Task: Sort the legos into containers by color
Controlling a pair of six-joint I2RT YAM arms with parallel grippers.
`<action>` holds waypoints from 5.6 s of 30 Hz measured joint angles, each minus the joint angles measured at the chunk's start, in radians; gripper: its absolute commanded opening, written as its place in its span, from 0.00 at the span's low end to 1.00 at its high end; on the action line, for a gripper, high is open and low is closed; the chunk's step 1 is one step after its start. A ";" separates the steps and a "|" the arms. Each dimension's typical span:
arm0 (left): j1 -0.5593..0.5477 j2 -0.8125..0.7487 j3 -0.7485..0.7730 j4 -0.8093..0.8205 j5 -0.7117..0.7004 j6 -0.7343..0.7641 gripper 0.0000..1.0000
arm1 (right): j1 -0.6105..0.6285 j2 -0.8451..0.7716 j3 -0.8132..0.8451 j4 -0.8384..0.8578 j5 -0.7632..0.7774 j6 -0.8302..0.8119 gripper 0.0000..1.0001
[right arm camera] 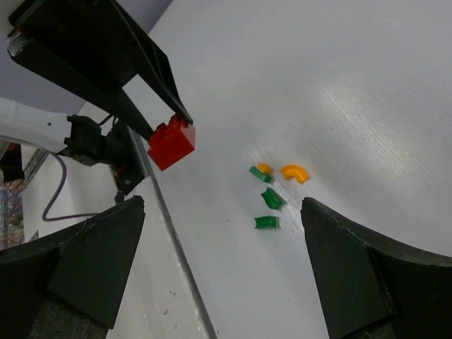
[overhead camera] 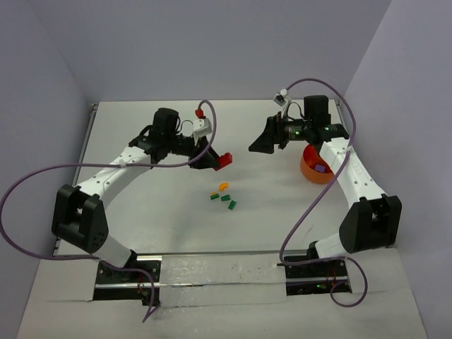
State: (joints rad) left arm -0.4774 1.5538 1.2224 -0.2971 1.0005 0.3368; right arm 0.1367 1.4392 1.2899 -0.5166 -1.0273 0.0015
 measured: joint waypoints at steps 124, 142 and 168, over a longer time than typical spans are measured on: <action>0.074 -0.016 0.181 -0.103 -0.630 -0.483 0.99 | -0.534 0.259 0.234 -0.383 0.802 -0.367 0.55; 0.170 -0.017 0.178 -0.102 -0.524 -0.475 0.99 | -0.319 0.097 0.324 -0.493 0.642 -0.396 0.71; 0.331 -0.073 0.079 -0.038 -0.306 -0.493 0.96 | 0.511 0.135 -0.070 -0.266 0.605 -0.254 0.57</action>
State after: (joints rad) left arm -0.1467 1.4811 1.3014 -0.3356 0.6941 -0.1563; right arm 0.6481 1.5746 1.2201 -0.7831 -0.4226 -0.2521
